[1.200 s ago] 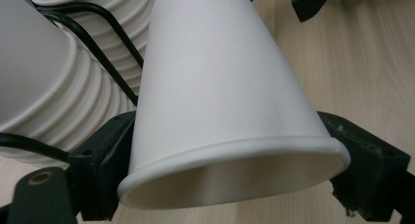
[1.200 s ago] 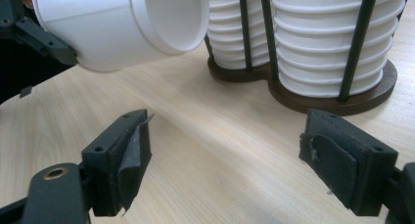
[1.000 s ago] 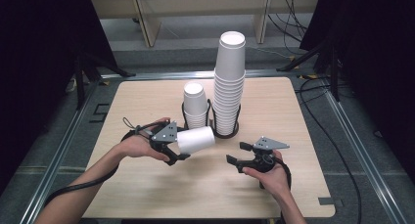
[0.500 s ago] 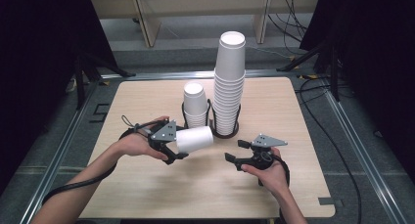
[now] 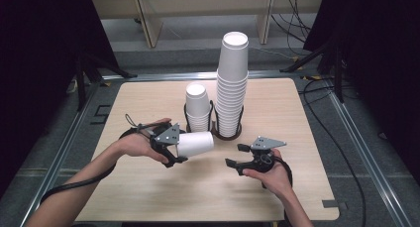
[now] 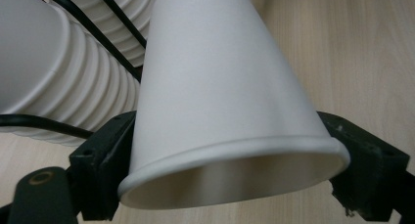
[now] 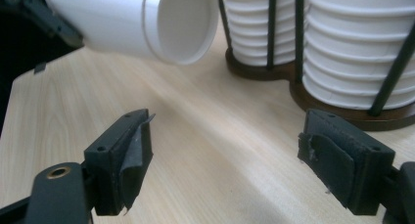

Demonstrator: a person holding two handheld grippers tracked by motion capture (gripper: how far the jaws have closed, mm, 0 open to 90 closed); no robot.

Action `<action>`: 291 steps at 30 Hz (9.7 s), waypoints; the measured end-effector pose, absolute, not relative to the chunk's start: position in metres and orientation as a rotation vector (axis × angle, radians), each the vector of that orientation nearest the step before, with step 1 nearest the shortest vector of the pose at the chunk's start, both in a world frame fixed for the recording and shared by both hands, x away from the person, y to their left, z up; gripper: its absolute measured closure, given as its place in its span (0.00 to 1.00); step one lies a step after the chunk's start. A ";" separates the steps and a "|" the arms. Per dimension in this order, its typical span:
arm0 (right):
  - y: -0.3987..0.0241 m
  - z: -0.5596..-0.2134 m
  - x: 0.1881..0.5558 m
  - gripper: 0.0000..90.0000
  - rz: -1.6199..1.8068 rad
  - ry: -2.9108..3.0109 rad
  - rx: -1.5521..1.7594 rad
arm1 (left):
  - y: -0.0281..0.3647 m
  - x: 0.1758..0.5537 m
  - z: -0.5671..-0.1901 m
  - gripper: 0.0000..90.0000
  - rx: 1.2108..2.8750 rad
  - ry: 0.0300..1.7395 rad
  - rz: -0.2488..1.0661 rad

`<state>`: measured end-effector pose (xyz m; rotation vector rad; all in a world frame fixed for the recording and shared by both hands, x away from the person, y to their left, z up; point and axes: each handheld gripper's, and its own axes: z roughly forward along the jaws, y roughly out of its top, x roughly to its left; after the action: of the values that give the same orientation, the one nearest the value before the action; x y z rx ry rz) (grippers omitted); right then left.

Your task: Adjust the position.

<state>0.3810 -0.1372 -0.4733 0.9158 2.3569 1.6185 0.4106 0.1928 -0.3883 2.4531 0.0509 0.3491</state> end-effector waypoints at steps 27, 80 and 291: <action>-0.138 -0.469 0.382 0.26 1.483 2.410 0.920 | 0.179 0.416 -0.386 0.15 2.526 0.005 0.335; -0.111 -0.448 0.380 0.26 1.373 2.555 0.648 | 0.159 0.414 -0.386 0.15 2.779 -0.097 0.133; -0.193 -0.472 0.362 0.25 1.422 1.951 0.958 | 0.276 0.376 -0.483 0.00 1.782 0.842 0.452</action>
<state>0.3623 -0.1933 -0.4718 0.9580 1.9506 1.4223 0.3763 0.2758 -0.4830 1.7818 0.8422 0.4521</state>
